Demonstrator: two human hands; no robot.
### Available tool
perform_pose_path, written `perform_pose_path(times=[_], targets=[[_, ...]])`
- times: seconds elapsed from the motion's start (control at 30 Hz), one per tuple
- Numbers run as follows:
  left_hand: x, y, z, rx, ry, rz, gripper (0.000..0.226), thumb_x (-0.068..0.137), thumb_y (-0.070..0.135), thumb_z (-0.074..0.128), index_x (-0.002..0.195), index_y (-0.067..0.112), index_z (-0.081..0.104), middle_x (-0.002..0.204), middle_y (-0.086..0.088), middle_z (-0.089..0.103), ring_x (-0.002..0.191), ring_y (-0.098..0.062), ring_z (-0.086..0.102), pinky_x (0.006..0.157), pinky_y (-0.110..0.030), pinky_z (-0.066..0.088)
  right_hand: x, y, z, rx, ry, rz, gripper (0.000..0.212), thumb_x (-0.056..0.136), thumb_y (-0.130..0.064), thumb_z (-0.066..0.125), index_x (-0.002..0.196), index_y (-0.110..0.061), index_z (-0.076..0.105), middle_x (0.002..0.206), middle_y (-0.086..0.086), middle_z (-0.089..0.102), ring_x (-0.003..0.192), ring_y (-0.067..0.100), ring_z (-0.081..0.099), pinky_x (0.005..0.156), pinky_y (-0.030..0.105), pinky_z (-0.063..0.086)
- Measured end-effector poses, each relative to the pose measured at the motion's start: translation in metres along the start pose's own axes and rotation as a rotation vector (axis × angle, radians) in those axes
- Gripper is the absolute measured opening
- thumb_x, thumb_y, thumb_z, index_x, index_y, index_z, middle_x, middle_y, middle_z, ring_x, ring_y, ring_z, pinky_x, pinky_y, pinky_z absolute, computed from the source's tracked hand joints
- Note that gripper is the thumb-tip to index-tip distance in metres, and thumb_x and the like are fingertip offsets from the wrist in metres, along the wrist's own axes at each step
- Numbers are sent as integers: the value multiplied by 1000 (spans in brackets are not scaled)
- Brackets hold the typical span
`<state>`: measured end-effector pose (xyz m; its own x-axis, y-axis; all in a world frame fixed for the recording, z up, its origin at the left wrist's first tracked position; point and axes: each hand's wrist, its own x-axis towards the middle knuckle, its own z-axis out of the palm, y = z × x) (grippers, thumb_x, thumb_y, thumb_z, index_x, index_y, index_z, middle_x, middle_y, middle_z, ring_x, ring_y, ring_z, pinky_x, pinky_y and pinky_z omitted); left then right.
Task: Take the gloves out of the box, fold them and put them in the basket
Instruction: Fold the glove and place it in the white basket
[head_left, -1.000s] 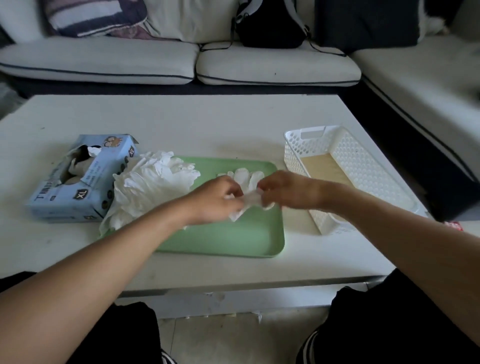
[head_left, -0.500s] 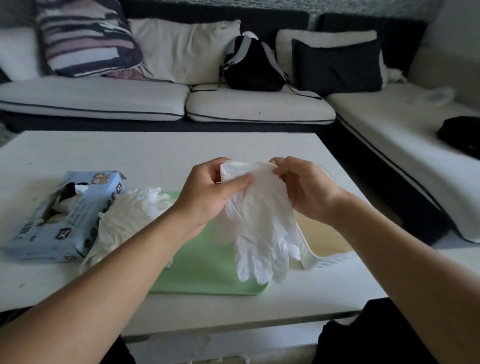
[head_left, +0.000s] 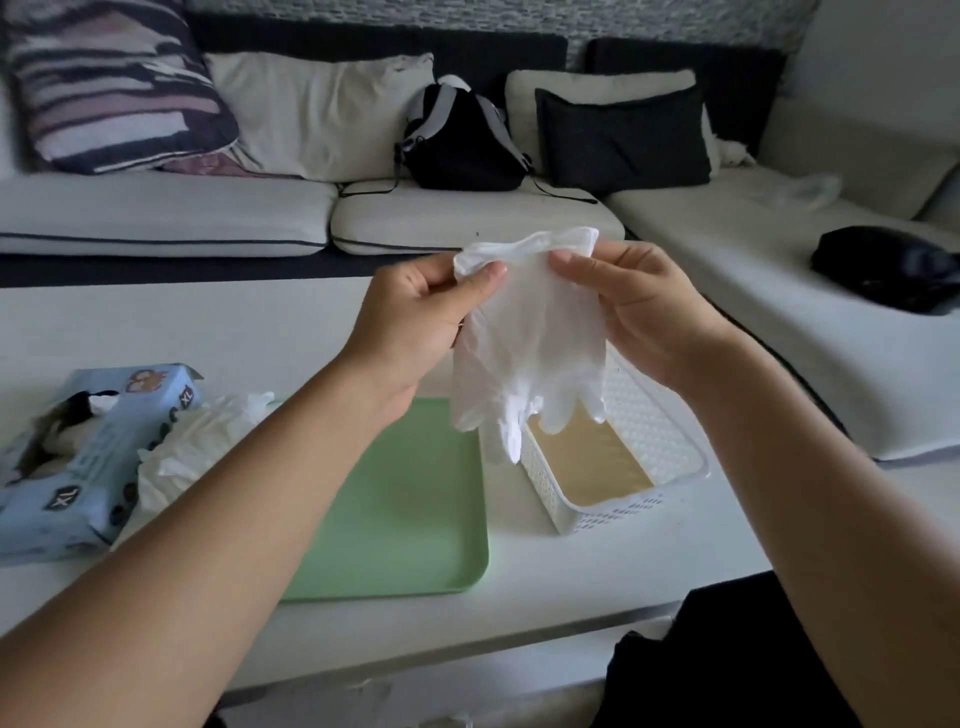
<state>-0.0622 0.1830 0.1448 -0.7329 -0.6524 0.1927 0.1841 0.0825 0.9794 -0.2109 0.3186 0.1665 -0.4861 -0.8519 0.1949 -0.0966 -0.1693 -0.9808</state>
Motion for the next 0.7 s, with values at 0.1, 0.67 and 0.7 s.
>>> perform_pose_path(times=[0.1,0.67,0.7], targets=[[18,5,30,-15,-2,15,23,93,22,73,101,0,74,105,-23,74,82,-22,68,78,-35,57,-2,-8,-25,-63,102,-88,29,95,-18,66,111,6,71,109,27,70,99,39,68,96,54,52],[111,-53,91,251,-30,-18,15,88,26,79,91,12,77,97,-8,78,82,-12,71,83,-34,58,46,53,-105,-111,351,3,29,84,-21,77,100,3,73,104,27,72,89,37,70,90,56,55],[117,-53,90,266,-26,12,19,87,29,80,94,12,78,100,-9,78,88,-15,73,85,-33,57,50,56,-109,-126,357,-18,28,85,-23,77,99,1,74,104,26,72,91,39,71,91,57,55]])
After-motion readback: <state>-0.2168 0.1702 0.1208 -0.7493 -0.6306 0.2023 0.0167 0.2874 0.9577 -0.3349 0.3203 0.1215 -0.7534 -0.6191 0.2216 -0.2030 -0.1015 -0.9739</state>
